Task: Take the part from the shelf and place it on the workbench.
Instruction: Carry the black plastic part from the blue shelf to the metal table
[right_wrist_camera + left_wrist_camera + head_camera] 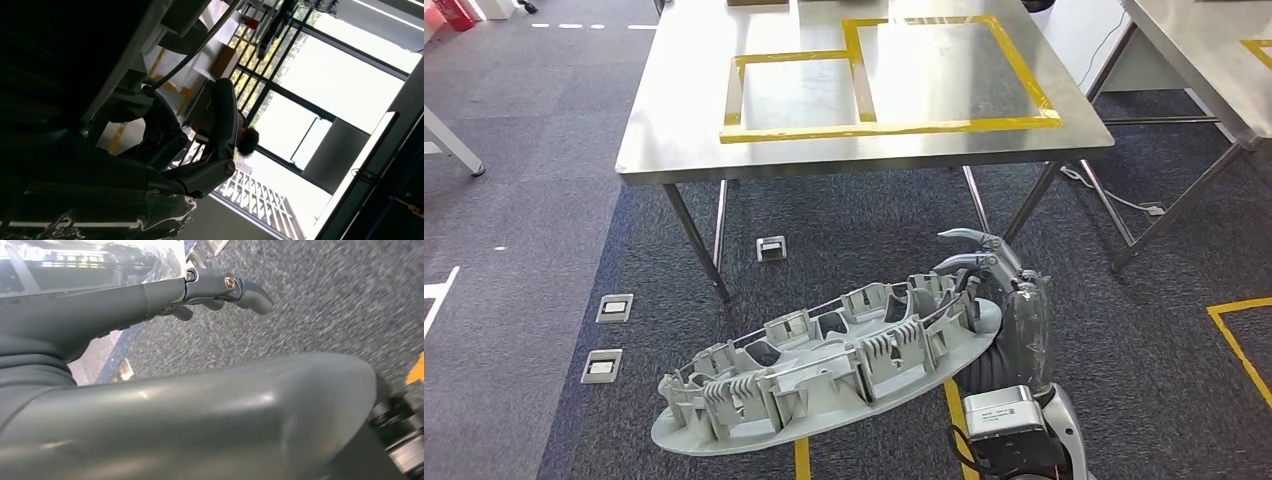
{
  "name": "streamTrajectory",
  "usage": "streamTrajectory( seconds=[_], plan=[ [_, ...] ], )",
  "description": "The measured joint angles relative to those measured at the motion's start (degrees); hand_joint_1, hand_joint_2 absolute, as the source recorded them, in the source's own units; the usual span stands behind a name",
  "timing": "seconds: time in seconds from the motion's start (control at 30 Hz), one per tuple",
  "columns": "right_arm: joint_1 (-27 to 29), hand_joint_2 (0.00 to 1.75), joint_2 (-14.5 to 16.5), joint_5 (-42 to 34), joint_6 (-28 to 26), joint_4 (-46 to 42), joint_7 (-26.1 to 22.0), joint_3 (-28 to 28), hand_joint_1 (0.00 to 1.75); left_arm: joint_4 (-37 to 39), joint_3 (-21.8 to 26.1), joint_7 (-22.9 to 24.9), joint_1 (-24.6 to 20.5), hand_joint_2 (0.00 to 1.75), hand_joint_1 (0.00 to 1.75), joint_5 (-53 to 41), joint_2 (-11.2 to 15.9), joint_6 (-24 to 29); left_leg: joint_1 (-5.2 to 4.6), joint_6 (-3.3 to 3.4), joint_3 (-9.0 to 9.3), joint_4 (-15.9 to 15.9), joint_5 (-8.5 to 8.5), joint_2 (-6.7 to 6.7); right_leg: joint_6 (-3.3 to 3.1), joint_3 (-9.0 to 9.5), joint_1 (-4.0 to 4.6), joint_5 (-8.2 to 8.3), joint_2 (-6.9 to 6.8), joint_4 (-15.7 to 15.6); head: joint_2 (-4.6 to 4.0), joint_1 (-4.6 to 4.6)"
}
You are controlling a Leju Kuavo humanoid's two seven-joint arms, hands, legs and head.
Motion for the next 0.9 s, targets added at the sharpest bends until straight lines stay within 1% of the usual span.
streamTrajectory(
  seconds=[0.03, 0.1, 0.23, 0.9],
  plan=[
    [-0.03, 1.75, 0.00, 0.01, -0.01, 0.02, 0.10, 0.00, 1.75, 0.00, 0.00, -0.09, 0.00, 1.75, 0.00, -0.11, -0.02, 0.12, -0.11, -0.21, 0.02, 0.02, -0.02, -0.02, -0.18, 0.21, 0.04, 0.17, 0.06, -0.28, 0.00, 0.19],
    [-0.01, 1.75, 0.00, 0.02, -0.03, 0.03, 0.20, 0.00, 1.75, 0.00, 0.00, -0.22, -0.01, 1.75, 0.00, -0.15, -0.09, 0.18, -0.10, -0.09, 0.02, 0.07, -0.01, -0.04, 0.06, 0.31, 0.03, 0.16, 0.12, -0.39, 0.00, 0.33],
    [0.03, 1.75, 0.00, 0.02, -0.03, 0.04, 0.21, 0.01, 1.75, 0.00, 0.00, -0.34, -0.01, 1.75, 0.00, -0.14, -0.14, 0.18, -0.16, 0.05, 0.00, 0.15, -0.09, -0.03, 0.14, 0.34, 0.00, 0.18, 0.13, -0.48, 0.00, 0.44],
    [0.05, 1.75, 0.00, 0.25, -0.21, 0.04, 0.51, 0.01, 1.75, 0.00, 0.00, -0.03, -0.02, 1.75, 0.00, 0.00, -0.39, 0.15, -0.03, -0.02, 0.01, 0.14, -0.14, -0.02, 0.17, 0.21, 0.14, 0.11, 0.13, -0.37, 0.00, 0.41]
  ],
)
